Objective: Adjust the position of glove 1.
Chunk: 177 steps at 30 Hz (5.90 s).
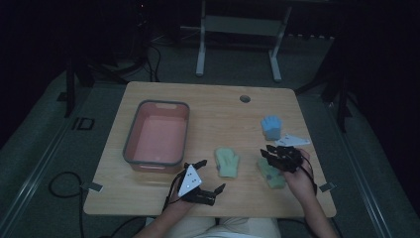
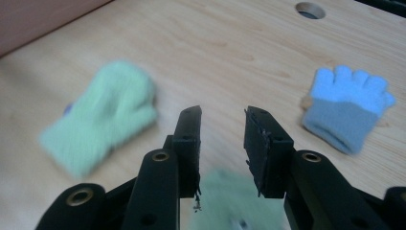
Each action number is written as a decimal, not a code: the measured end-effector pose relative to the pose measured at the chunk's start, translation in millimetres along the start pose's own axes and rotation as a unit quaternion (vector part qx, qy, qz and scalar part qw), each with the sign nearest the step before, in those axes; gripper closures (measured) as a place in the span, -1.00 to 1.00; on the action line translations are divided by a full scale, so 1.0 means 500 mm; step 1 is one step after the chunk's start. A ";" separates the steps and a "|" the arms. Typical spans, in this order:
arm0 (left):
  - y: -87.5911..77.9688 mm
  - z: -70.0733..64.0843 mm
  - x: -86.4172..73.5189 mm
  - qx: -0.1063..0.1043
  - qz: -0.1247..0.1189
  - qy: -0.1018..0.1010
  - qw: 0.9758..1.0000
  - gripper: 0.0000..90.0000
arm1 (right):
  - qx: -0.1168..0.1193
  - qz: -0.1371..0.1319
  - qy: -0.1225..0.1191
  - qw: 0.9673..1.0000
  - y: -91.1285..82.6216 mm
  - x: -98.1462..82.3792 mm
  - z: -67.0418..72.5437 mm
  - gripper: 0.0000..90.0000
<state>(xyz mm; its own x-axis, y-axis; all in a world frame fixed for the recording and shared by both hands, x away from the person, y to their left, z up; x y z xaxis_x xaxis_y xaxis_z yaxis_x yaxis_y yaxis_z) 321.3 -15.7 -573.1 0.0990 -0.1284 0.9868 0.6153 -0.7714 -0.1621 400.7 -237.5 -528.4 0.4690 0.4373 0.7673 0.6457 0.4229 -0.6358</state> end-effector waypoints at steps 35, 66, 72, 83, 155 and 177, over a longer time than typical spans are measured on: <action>0.000 0.001 0.000 0.002 0.000 -0.003 1.000 -0.98 | -0.044 0.049 0.053 0.996 0.008 -0.129 -0.005 0.95; -0.001 0.000 0.000 0.003 0.000 0.001 1.000 -0.98 | -0.096 0.066 0.099 0.988 0.108 -0.088 0.049 0.94; 0.000 0.000 0.000 0.002 0.001 0.000 1.000 -0.98 | -0.082 0.067 0.099 0.989 0.100 -0.084 0.044 0.81; 0.000 0.001 0.000 0.000 0.001 -0.003 1.000 -0.98 | 0.013 0.062 0.052 0.997 0.056 -0.071 -0.009 0.57; 0.001 0.001 -0.001 -0.004 0.005 -0.009 1.000 -0.98 | 0.077 0.025 0.108 0.991 0.133 0.020 0.176 0.91; 0.041 -0.021 0.010 -0.062 0.137 0.085 0.985 -0.62 | 0.137 -0.041 0.061 0.988 0.071 0.063 0.132 -0.62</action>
<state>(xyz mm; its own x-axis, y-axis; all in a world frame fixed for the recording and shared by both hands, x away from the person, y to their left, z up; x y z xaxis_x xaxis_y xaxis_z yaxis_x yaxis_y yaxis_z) 326.0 -38.7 -571.6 0.1096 -0.4367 0.8929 0.4824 -0.7621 -0.4319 398.4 -156.1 -532.6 0.5022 0.3013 0.8106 0.5046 0.6592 -0.5576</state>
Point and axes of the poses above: each handheld gripper's, and its own axes: y roughly forward along the jaws, x roughly out of its top, z roughly to its left, the point moved 8 cm from there along y, roughly forward along the jaws, and after that the axes turned 1 degree about -y, right-handed, at the moved point
